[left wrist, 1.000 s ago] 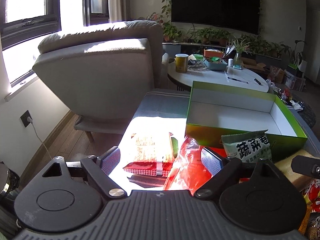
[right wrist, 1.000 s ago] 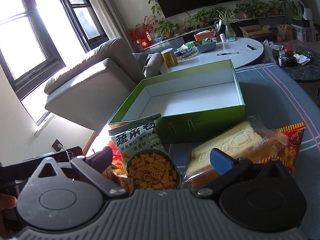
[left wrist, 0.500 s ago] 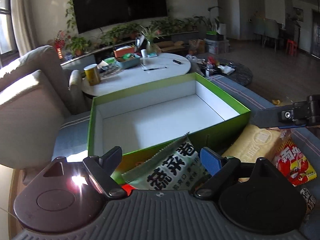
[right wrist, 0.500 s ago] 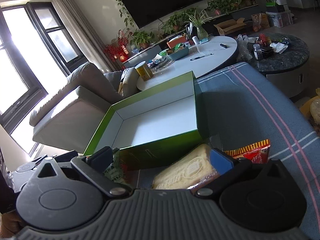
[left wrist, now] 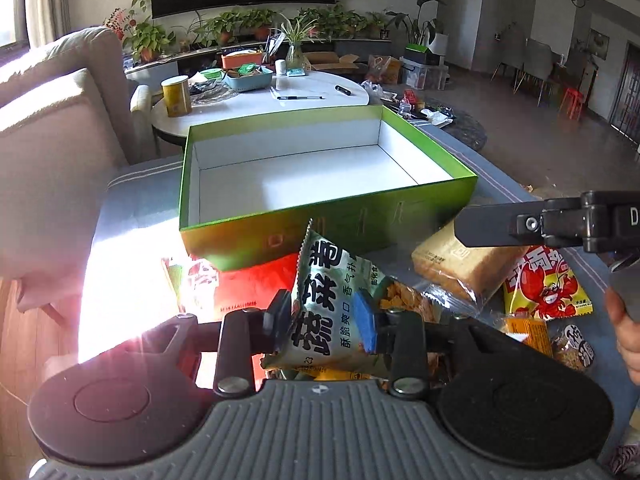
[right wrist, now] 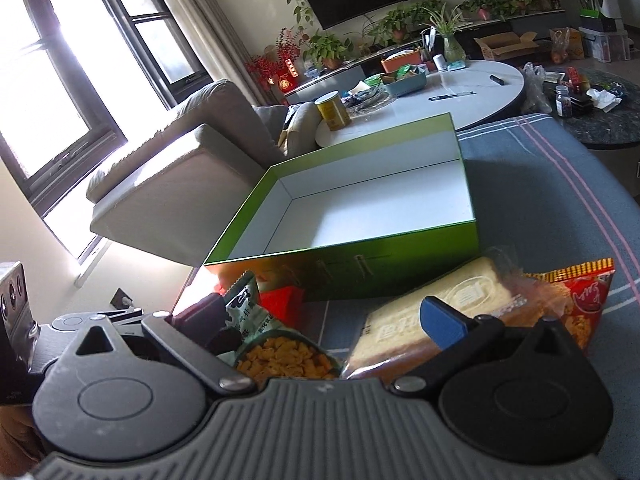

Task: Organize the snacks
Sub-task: 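Reach the left tool to the green puff bag and close on it, then carry the green puff bag with the left tool into the green box and release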

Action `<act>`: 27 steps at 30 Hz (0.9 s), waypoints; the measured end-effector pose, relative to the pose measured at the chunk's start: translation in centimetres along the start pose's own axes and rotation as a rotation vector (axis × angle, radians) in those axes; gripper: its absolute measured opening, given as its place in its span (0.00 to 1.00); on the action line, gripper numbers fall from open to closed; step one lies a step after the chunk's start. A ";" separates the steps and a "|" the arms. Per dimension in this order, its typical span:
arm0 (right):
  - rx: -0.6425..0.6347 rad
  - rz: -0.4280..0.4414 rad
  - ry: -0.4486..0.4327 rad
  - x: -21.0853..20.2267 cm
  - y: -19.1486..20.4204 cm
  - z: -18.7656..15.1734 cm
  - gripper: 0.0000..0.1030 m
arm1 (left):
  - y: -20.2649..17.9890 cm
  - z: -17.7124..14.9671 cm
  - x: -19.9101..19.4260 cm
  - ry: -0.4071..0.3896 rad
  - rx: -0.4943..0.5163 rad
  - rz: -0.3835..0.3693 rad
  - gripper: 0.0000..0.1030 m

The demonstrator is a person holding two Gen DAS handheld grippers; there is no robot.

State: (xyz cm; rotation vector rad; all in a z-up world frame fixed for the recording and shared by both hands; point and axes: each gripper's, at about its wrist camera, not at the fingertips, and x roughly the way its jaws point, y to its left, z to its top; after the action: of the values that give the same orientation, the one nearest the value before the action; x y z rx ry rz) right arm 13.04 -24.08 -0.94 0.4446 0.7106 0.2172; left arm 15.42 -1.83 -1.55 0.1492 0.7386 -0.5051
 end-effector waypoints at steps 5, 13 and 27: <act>0.027 0.076 0.088 0.1 1.1 -1.1 0.89 | 0.4 -1.5 -1.2 0.000 -0.057 0.006 0.33; 0.098 0.069 0.223 2.3 1.6 -2.0 0.89 | 0.4 -2.8 -1.8 -0.010 -0.095 0.042 0.38; 0.146 0.134 0.299 5.7 2.0 -2.1 0.85 | 0.1 -3.8 -2.6 -0.024 -0.148 0.037 0.39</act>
State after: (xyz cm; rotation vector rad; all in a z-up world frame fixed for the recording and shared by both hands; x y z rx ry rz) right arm 15.77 -19.75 -4.72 0.6077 0.9945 0.3645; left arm 11.51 0.46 -2.60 0.0190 0.7459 -0.4143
